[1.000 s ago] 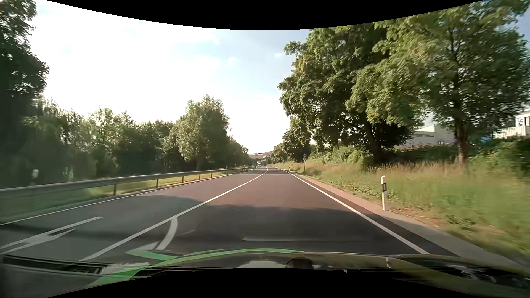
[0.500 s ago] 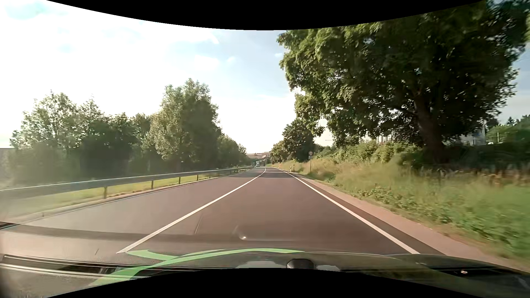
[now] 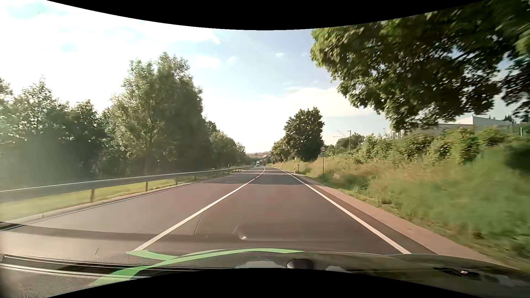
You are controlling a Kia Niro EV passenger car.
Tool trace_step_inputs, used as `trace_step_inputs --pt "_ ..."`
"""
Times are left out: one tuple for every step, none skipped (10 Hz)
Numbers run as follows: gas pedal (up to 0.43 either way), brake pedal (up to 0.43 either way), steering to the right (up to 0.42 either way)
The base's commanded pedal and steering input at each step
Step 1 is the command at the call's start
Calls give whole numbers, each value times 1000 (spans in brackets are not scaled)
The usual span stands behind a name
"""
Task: Follow the waypoints while adhering to traffic rules and regulations
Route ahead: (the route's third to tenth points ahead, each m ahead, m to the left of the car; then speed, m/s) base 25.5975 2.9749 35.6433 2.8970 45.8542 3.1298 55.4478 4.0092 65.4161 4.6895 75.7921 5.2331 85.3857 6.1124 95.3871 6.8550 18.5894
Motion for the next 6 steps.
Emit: trace_step_inputs --pt "311 0 -4" --pt "311 0 -4" --pt "311 0 -4" --pt "311 0 -5" --pt "280 0 -6" --pt "280 0 -6"
